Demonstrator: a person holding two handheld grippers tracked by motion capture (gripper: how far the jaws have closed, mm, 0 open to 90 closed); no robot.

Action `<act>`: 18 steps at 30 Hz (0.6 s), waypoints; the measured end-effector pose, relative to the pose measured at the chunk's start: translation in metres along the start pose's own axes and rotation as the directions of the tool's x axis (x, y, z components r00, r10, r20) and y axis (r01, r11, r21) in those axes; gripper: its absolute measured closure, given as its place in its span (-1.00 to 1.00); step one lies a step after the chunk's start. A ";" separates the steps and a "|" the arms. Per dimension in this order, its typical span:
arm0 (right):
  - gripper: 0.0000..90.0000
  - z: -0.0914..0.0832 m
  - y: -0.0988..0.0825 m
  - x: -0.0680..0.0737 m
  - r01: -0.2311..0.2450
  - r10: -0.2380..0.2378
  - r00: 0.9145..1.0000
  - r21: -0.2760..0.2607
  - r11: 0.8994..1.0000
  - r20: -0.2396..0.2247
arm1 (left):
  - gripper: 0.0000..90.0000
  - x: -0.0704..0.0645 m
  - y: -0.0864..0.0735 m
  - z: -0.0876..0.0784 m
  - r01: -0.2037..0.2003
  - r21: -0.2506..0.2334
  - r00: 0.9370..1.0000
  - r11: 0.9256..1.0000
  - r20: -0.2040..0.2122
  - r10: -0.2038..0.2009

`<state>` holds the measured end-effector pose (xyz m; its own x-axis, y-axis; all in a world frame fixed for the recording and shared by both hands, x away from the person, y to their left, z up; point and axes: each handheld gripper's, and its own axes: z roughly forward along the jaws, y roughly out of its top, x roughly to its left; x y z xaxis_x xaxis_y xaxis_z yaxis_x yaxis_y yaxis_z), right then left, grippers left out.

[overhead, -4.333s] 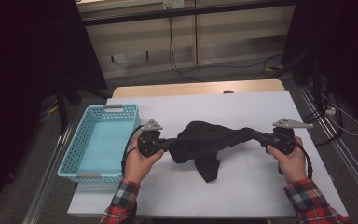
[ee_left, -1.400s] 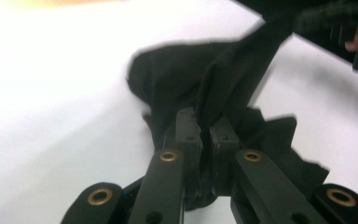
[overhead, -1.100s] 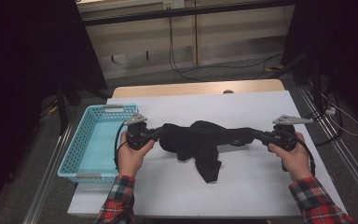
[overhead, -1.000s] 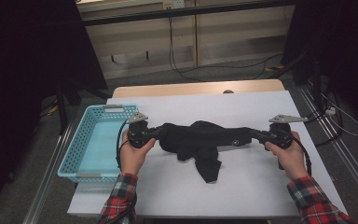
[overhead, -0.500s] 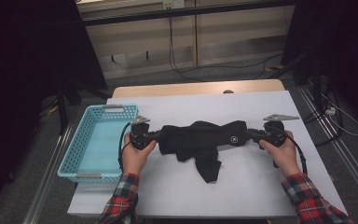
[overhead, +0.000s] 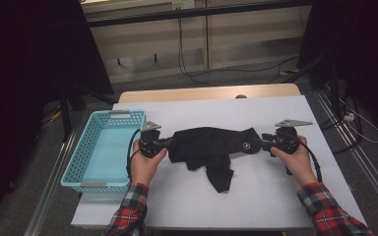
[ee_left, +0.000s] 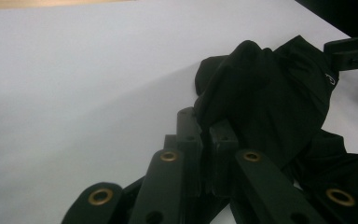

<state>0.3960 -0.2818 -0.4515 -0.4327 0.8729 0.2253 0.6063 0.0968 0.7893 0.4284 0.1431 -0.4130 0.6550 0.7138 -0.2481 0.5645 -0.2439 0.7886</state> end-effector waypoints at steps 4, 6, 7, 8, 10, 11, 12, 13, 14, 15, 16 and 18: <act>0.11 0.010 0.003 0.000 -0.014 0.014 1.000 0.006 1.000 0.017 | 0.90 -0.001 0.000 0.000 -0.003 0.004 1.000 1.000 0.001 0.003; 0.18 0.015 0.004 -0.001 -0.019 0.019 1.000 0.010 1.000 0.008 | 0.90 -0.001 0.000 -0.001 -0.002 0.001 1.000 1.000 0.003 0.002; 0.21 0.018 0.003 -0.001 -0.027 0.027 1.000 0.014 1.000 -0.003 | 0.90 -0.001 0.000 -0.001 -0.005 0.005 1.000 1.000 0.004 0.005; 0.25 0.021 0.002 0.000 -0.037 0.037 0.999 0.023 0.999 -0.013 | 0.90 0.000 0.000 -0.001 -0.005 0.004 1.000 1.000 0.005 0.005; 0.45 0.024 0.001 0.002 -0.023 0.024 1.000 0.041 0.999 -0.019 | 0.90 0.000 0.000 -0.001 -0.005 0.002 1.000 1.000 0.005 0.005; 0.54 0.024 0.001 0.003 -0.017 0.018 0.999 0.047 0.999 -0.027 | 0.90 0.001 0.000 -0.001 -0.004 -0.001 1.000 1.000 0.003 0.004; 0.70 0.022 0.002 0.003 -0.016 0.017 1.000 0.046 0.999 -0.023 | 0.90 0.001 -0.001 -0.002 0.001 -0.005 1.000 1.000 0.002 -0.001; 0.86 0.019 0.003 0.003 -0.010 0.011 1.000 0.036 0.999 -0.022 | 0.90 0.002 -0.001 -0.002 0.005 -0.009 1.000 1.000 0.005 -0.005; 0.88 0.016 0.003 0.002 -0.021 0.021 0.999 0.027 0.999 -0.025 | 0.90 0.002 -0.001 -0.004 0.005 -0.006 1.000 1.000 0.006 -0.005; 0.90 0.012 0.004 0.000 -0.038 0.038 0.999 0.010 0.999 -0.021 | 0.90 0.002 -0.001 -0.004 0.011 -0.009 1.000 1.000 0.009 -0.011; 0.91 0.006 0.005 -0.002 -0.061 0.061 0.998 -0.006 0.998 -0.022 | 0.90 0.002 -0.002 -0.005 0.010 -0.009 1.000 1.000 0.009 -0.010; 0.93 -0.006 0.006 -0.006 -0.083 0.082 0.996 -0.045 0.996 -0.019 | 0.90 0.001 -0.002 -0.006 0.009 -0.003 1.000 1.000 0.017 -0.009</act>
<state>0.3975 -0.2892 -0.4446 -0.3938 0.8688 0.3000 0.6094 0.0025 0.7928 0.4249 0.1481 -0.4120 0.6583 0.7047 -0.2648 0.5690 -0.2354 0.7879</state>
